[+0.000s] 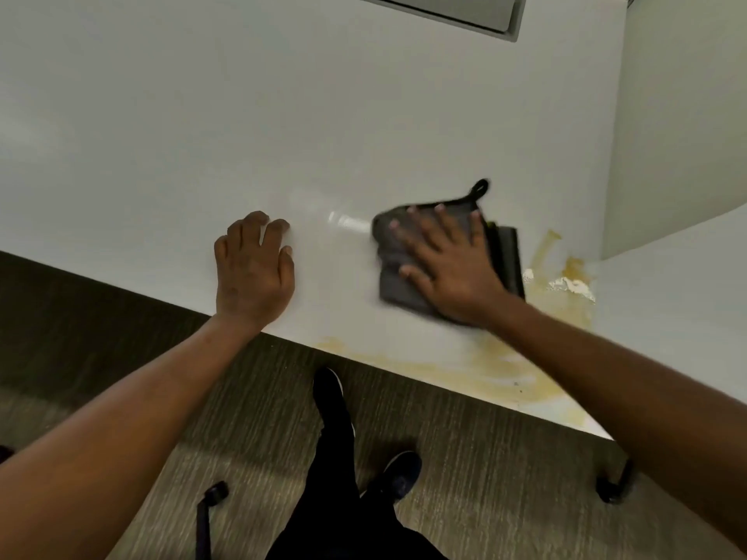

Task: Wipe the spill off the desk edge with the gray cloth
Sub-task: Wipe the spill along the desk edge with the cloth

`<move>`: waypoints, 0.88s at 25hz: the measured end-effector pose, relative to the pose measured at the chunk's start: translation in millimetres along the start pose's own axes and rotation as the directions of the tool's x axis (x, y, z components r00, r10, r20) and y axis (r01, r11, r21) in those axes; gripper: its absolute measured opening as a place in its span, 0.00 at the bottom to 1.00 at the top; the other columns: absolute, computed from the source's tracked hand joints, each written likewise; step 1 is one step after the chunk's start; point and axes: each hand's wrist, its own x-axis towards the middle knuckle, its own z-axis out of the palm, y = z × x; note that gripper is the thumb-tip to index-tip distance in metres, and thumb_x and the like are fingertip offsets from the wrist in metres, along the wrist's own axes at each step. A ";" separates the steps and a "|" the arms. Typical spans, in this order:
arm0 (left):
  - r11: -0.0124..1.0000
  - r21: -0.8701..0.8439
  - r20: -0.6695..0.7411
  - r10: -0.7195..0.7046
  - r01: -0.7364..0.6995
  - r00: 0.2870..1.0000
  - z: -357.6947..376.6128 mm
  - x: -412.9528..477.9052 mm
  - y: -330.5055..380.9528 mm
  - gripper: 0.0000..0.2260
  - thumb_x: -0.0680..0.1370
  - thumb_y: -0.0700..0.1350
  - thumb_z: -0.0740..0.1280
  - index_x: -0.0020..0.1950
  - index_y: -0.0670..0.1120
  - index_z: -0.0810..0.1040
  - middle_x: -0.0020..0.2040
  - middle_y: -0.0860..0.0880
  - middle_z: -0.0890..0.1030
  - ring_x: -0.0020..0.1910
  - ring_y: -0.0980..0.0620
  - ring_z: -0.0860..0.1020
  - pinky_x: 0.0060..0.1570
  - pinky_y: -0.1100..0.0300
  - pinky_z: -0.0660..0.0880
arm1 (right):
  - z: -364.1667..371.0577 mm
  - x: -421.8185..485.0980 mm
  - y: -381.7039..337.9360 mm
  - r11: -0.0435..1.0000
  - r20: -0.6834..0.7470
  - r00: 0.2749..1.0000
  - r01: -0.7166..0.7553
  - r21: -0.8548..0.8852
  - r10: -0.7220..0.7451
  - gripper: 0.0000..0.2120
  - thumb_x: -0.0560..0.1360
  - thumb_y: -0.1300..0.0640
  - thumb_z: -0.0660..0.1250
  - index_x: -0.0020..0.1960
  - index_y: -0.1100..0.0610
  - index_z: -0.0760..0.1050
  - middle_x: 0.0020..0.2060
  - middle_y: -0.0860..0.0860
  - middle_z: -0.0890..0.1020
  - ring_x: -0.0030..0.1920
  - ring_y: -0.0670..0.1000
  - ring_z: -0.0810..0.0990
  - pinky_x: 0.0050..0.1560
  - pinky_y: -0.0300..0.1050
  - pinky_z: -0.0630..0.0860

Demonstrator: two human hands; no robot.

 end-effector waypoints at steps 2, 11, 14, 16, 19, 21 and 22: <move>1.000 0.007 -0.013 0.003 -0.003 1.000 1.7 0.4 -1.5 0.17 0.79 0.46 0.61 0.67 0.45 0.74 0.66 0.42 0.73 0.64 0.39 0.71 0.58 0.46 0.67 | -8.8 36.6 47.2 0.962 0.004 0.963 -0.270 0.041 0.270 0.31 0.82 0.35 0.46 0.83 0.42 0.51 0.83 0.50 0.56 0.82 0.63 0.53 0.74 0.77 0.45; 1.000 0.017 0.002 -0.008 0.008 1.000 0.4 0.5 -0.8 0.17 0.80 0.45 0.61 0.68 0.44 0.74 0.66 0.41 0.73 0.64 0.40 0.71 0.58 0.46 0.66 | -10.2 87.3 -28.4 0.964 0.001 0.975 -0.218 0.153 0.221 0.36 0.80 0.34 0.52 0.84 0.47 0.48 0.83 0.50 0.52 0.82 0.64 0.51 0.76 0.73 0.48; 1.000 0.001 0.012 -0.007 0.007 1.000 -0.6 0.7 -1.4 0.18 0.79 0.45 0.61 0.68 0.44 0.74 0.67 0.41 0.73 0.64 0.40 0.71 0.58 0.46 0.66 | -0.6 21.4 -78.6 0.990 0.001 0.997 0.075 0.119 -0.076 0.34 0.82 0.36 0.49 0.83 0.47 0.50 0.83 0.49 0.54 0.82 0.61 0.53 0.76 0.71 0.50; 1.000 0.006 0.013 -0.010 0.010 1.000 0.0 0.2 -1.6 0.18 0.79 0.45 0.61 0.68 0.44 0.74 0.67 0.41 0.73 0.64 0.40 0.71 0.59 0.46 0.66 | 2.1 -10.4 -63.4 0.972 0.035 0.974 0.219 0.085 -0.223 0.32 0.83 0.36 0.48 0.83 0.46 0.49 0.83 0.47 0.53 0.82 0.58 0.53 0.78 0.68 0.49; 1.000 0.003 0.010 -0.011 0.011 1.000 0.7 0.2 -1.6 0.17 0.79 0.45 0.61 0.68 0.44 0.74 0.67 0.42 0.73 0.64 0.40 0.71 0.59 0.46 0.66 | -5.6 5.4 4.6 0.985 0.029 0.984 0.175 0.007 -0.175 0.30 0.83 0.37 0.47 0.83 0.44 0.51 0.83 0.46 0.56 0.81 0.57 0.57 0.77 0.66 0.51; 1.000 0.002 0.002 -0.009 0.009 1.000 1.6 0.2 -1.6 0.17 0.79 0.45 0.61 0.68 0.44 0.74 0.66 0.42 0.74 0.64 0.40 0.71 0.58 0.46 0.66 | -12.2 45.5 44.0 0.993 -0.002 0.994 -0.107 0.040 0.107 0.30 0.82 0.38 0.48 0.83 0.43 0.51 0.82 0.47 0.57 0.81 0.59 0.58 0.76 0.67 0.52; 1.000 0.001 -0.001 -0.009 0.009 1.000 2.2 0.3 -2.2 0.17 0.80 0.45 0.61 0.68 0.44 0.74 0.66 0.42 0.74 0.64 0.41 0.71 0.58 0.46 0.66 | -15.5 69.4 55.0 0.961 -0.011 0.964 -0.263 0.079 0.265 0.31 0.82 0.38 0.48 0.83 0.44 0.50 0.82 0.48 0.57 0.81 0.60 0.58 0.76 0.69 0.51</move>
